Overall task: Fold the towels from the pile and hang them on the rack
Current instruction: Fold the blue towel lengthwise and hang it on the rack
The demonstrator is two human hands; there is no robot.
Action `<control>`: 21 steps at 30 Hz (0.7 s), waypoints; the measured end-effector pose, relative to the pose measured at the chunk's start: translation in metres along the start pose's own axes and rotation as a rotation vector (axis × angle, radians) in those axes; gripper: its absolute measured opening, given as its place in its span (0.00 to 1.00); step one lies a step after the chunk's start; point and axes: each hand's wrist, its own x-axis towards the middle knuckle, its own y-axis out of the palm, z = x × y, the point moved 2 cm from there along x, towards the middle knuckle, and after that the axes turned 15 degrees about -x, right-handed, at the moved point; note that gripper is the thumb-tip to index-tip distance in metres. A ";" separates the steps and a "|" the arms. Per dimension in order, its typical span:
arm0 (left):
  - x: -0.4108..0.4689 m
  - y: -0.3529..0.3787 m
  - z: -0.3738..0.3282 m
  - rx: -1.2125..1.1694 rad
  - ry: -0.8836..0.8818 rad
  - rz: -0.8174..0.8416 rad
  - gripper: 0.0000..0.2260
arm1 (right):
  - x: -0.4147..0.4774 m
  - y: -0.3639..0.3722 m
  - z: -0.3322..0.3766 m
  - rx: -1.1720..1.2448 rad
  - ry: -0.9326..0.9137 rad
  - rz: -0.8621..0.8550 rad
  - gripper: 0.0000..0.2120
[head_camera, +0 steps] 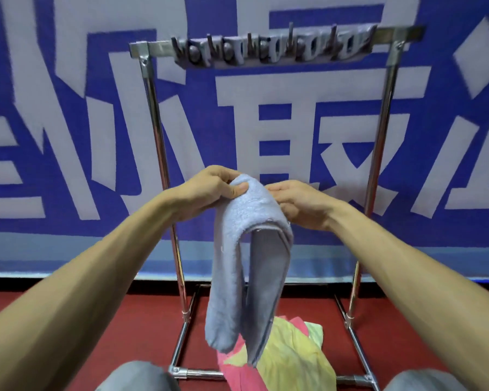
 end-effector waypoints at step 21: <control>0.004 -0.116 -0.114 0.083 0.104 -0.100 0.17 | 0.076 -0.052 0.151 0.153 -0.124 -0.432 0.04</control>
